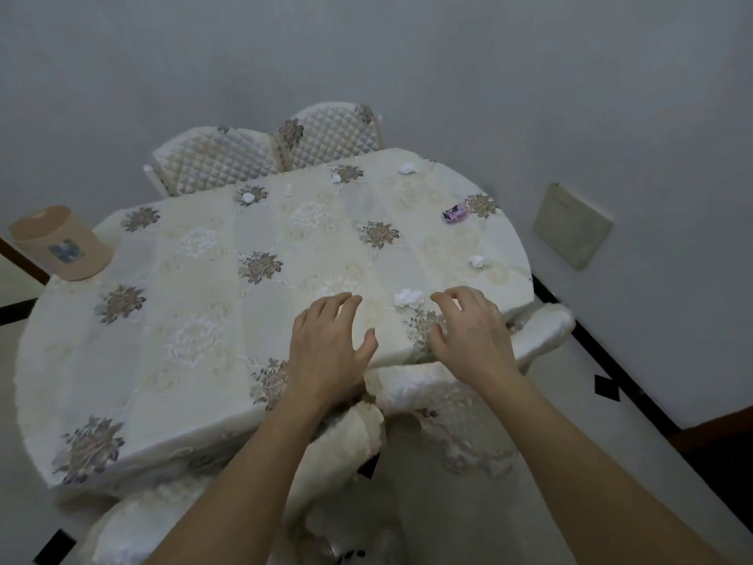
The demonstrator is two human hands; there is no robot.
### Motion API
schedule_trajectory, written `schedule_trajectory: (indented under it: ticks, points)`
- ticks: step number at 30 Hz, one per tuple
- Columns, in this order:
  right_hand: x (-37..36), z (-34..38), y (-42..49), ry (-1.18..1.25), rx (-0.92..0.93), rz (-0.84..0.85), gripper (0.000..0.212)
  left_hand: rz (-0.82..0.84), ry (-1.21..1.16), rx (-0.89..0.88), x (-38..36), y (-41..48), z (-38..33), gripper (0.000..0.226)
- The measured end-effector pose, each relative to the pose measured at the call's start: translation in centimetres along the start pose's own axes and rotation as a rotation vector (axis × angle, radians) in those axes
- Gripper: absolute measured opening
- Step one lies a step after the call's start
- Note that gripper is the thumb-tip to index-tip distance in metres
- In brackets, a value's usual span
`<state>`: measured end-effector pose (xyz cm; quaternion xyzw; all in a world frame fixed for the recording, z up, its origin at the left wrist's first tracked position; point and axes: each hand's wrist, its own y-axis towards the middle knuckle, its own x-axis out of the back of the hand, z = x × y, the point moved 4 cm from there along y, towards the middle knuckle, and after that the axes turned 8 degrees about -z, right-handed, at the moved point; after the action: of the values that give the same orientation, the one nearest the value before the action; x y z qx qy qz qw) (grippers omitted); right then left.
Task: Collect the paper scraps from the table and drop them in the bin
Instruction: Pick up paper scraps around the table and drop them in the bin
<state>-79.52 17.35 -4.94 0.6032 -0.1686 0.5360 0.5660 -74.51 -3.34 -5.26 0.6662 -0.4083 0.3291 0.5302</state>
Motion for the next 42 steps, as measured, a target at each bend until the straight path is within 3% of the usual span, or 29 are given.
schedule_trajectory:
  ticks: [11, 19, 29, 38, 42]
  points:
    - [-8.8, -3.9, 6.9, 0.078, 0.028, 0.146, 0.037, 0.051, -0.035, 0.178, -6.2, 4.7, 6.3, 0.05]
    - [-14.9, -7.4, 9.4, 0.197, 0.004, 0.316, 0.038, 0.237, -0.06, 0.339, -10.5, 3.8, 9.0, 0.046]
    - [-21.6, -10.8, 9.0, 0.217, -0.065, 0.513, 0.044, 0.323, -0.103, 0.586, -15.5, 3.3, 11.8, 0.044]
    - [-26.3, -12.0, 9.0, 0.204, -0.156, 0.617, 0.054, 0.354, -0.148, 0.664, -20.7, 5.2, 13.8, 0.057]
    - [-26.9, -11.5, 9.1, 0.181, -0.118, 0.588, 0.046, 0.359, -0.135, 0.601, -22.0, 5.5, 14.1, 0.048]
